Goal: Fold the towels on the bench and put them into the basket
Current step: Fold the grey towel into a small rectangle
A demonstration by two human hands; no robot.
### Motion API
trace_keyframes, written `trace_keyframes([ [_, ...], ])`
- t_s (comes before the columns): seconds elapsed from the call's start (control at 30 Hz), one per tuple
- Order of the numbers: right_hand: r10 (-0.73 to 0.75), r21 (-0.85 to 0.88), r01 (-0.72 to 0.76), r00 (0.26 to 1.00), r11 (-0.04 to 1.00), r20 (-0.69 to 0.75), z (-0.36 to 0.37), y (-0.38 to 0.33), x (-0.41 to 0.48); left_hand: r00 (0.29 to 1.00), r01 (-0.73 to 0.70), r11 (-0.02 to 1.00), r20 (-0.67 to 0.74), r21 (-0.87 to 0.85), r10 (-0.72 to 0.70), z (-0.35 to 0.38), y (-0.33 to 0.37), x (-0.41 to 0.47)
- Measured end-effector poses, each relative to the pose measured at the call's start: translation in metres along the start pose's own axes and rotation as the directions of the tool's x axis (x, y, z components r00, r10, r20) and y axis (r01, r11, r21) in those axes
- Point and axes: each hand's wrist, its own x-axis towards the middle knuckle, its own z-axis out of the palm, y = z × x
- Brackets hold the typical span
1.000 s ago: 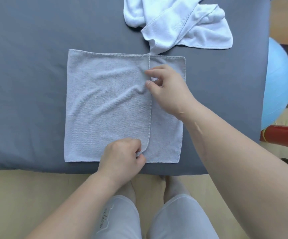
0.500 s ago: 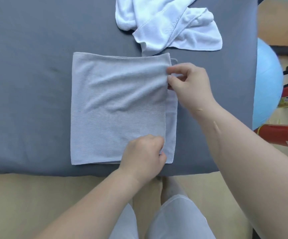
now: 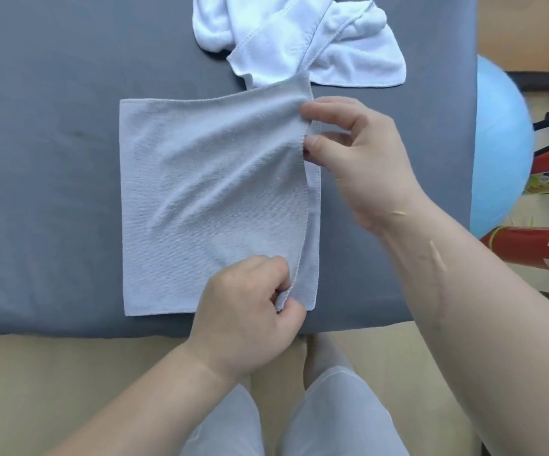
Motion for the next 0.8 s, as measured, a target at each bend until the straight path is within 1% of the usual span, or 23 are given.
trace_keyframes([
  [0.03, 0.006, 0.003, -0.006, 1.000, 1.000, -0.019, -0.003, 0.001, 0.000, 1.000, -0.010, 1.000, 0.004, -0.005, 0.010, 0.002, 0.003, -0.001],
  [0.1, 0.041, -0.033, -0.043, 0.997, 0.999, -0.061, -0.008, 0.008, 0.001, 0.998, -0.001, 1.000, 0.062, 0.002, 0.001, 0.016, 0.002, -0.002],
  [0.17, 0.089, -0.128, -0.098, 0.993, 0.987, -0.077, -0.009, 0.022, 0.003, 0.986, 0.030, 0.998, 0.163, 0.057, -0.039, 0.038, -0.006, -0.001],
  [0.27, 0.168, -0.274, -0.173, 0.985, 0.946, -0.040, -0.008, 0.043, 0.006, 0.944, 0.105, 0.984, 0.297, 0.146, -0.145, 0.067, -0.020, -0.001],
  [0.43, 0.151, -0.344, -0.149, 0.988, 0.927, -0.022, -0.006, 0.051, 0.008, 0.947, 0.099, 0.974, 0.280, 0.202, -0.155, 0.082, -0.026, -0.002],
  [0.57, 0.116, -0.428, -0.109, 0.993, 0.897, -0.008, -0.004, 0.053, 0.008, 0.965, 0.033, 0.986, 0.251, 0.166, -0.074, 0.079, -0.026, -0.003],
  [0.6, 0.098, -0.473, -0.091, 0.995, 0.876, -0.009, -0.004, 0.053, 0.008, 0.968, 0.000, 0.985, 0.246, 0.172, -0.043, 0.077, -0.024, -0.003],
  [0.67, 0.054, -0.587, -0.054, 0.998, 0.808, -0.018, -0.003, 0.055, 0.007, 0.945, -0.052, 0.975, 0.326, 0.217, -0.022, 0.076, -0.021, -0.006],
  [0.73, -0.038, -0.739, -0.019, 0.997, 0.674, -0.061, 0.002, 0.057, 0.002, 0.891, -0.027, 0.971, 0.446, 0.238, -0.084, 0.073, -0.020, -0.006],
  [0.77, -0.115, -0.808, 0.009, 0.991, 0.590, -0.073, 0.007, 0.058, -0.001, 0.890, -0.002, 0.978, 0.445, 0.207, -0.093, 0.070, -0.020, -0.004],
  [0.8, -0.201, -0.852, 0.053, 0.978, 0.520, -0.061, 0.015, 0.058, -0.004, 0.918, 0.006, 0.984, 0.389, 0.179, -0.076, 0.066, -0.020, -0.002],
])
